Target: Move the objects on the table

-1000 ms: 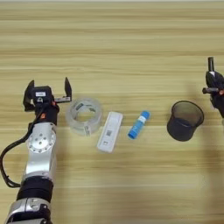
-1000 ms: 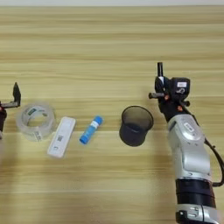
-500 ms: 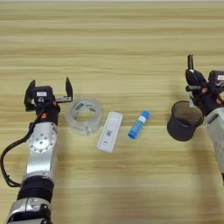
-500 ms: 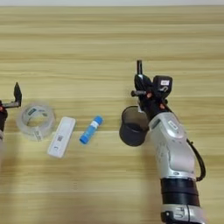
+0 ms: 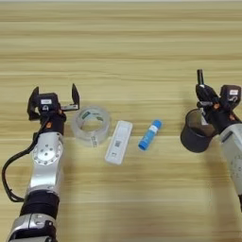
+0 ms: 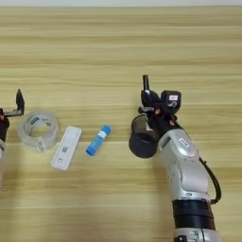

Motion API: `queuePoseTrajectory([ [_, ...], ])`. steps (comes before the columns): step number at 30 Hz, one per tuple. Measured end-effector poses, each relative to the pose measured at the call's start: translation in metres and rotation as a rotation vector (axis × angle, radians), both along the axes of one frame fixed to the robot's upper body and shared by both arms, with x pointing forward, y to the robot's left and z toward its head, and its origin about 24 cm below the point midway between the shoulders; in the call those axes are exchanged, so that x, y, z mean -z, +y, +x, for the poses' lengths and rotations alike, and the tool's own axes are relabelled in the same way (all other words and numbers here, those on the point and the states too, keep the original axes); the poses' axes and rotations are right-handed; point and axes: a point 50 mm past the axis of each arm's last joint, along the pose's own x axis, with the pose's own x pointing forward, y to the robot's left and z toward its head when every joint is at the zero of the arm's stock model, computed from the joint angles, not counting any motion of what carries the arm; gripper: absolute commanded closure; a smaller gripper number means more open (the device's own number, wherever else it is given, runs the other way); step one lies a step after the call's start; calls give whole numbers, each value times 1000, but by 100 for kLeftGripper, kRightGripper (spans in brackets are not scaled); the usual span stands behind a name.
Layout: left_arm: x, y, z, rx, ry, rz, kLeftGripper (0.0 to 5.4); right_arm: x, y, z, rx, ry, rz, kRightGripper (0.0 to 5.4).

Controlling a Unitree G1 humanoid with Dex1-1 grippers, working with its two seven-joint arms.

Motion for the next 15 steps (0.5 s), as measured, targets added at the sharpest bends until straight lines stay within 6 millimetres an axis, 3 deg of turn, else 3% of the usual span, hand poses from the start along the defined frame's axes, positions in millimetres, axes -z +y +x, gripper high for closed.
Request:
queuePoseTrajectory([
  [15,0,0,0,0,0,0,0,10,-1,0,5,-21,-36,465],
])
